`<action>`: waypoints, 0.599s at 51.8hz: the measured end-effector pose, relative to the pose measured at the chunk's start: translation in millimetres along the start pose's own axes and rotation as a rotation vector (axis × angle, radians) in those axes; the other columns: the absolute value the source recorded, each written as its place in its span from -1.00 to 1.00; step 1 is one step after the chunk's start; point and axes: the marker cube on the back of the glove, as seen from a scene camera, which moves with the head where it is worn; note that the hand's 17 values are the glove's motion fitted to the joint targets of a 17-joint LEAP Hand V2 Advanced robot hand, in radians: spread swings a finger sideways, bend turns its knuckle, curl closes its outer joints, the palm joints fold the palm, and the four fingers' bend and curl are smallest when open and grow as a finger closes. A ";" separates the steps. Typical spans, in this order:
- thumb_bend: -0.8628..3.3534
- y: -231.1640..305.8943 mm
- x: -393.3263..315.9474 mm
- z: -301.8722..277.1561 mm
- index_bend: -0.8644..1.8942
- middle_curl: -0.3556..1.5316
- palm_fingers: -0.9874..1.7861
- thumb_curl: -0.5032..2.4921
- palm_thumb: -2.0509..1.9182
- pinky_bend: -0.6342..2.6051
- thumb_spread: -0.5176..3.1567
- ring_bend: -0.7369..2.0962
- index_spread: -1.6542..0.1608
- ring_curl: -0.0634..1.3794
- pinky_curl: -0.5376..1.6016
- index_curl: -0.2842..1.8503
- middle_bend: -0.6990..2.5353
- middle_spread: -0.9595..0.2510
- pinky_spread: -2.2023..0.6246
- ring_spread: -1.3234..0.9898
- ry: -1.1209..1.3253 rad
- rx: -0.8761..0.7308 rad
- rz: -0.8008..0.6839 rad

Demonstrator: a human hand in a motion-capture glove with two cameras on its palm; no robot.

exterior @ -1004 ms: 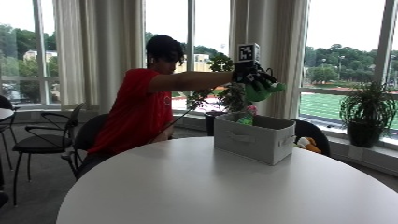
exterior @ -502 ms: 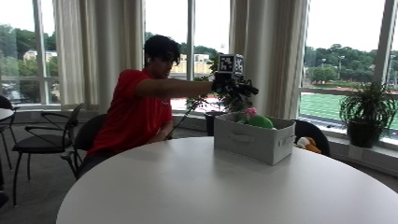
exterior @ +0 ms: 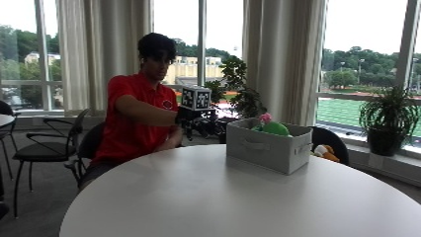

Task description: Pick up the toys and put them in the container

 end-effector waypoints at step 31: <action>-0.60 43.3 47.0 11.0 -0.23 -0.29 -0.30 -0.43 0.04 0.12 -0.07 -0.22 0.38 -0.58 -0.21 -0.36 -0.47 0.43 0.62 0.15 -0.054 0.067 0.037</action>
